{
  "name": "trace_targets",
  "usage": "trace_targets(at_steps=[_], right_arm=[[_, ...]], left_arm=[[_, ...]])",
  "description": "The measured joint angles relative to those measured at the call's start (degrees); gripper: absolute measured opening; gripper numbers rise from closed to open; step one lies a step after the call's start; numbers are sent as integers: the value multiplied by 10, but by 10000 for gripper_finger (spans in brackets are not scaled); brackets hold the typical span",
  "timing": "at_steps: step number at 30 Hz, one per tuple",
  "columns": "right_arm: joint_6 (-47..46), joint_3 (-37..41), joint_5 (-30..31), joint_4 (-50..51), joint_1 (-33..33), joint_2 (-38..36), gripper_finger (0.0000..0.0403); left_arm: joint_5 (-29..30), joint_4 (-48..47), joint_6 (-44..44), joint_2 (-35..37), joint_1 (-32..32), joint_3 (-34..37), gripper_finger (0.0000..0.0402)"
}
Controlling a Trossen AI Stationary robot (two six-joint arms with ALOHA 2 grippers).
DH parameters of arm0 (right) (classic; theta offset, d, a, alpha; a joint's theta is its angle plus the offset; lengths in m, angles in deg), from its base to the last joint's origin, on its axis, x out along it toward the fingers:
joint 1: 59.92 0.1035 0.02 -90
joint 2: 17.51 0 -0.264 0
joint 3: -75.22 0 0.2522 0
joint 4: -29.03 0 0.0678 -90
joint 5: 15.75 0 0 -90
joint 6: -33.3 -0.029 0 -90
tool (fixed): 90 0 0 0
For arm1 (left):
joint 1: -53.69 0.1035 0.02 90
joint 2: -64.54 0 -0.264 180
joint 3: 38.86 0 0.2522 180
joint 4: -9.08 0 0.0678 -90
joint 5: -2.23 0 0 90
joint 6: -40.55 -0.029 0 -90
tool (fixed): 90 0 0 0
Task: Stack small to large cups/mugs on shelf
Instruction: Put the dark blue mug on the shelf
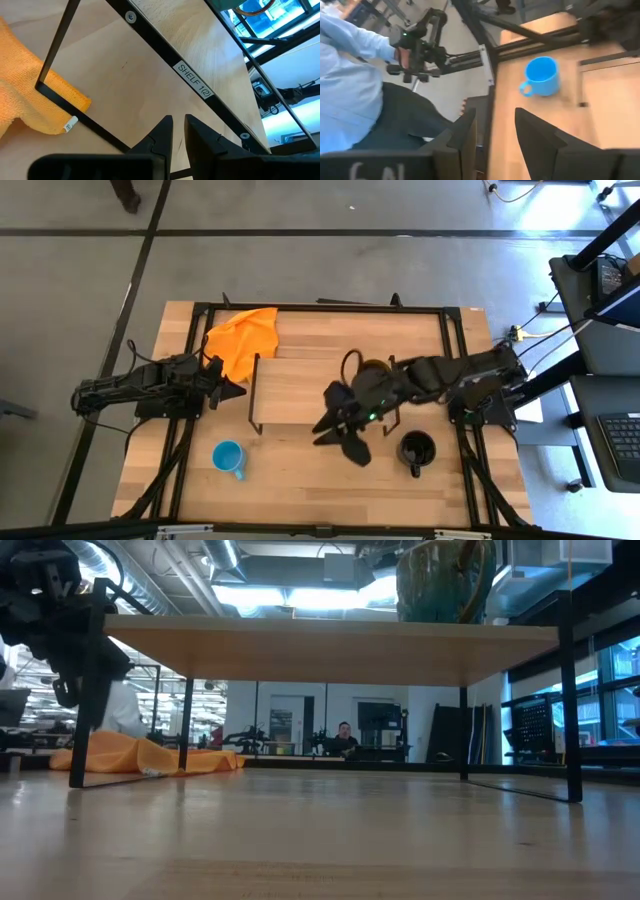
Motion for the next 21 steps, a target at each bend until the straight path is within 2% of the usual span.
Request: trace_targets(at_steps=[6,9,21], right_arm=[[21,0,78,125,-11,-57,136],[20,0,96,166,-10,-86,136],[-38,0,191,378,-10,-181,136]], left_arm=[[0,-2,4,0,0,0,42],[1,-4,5,0,0,0,42],[18,-5,5,0,0,0,42]])
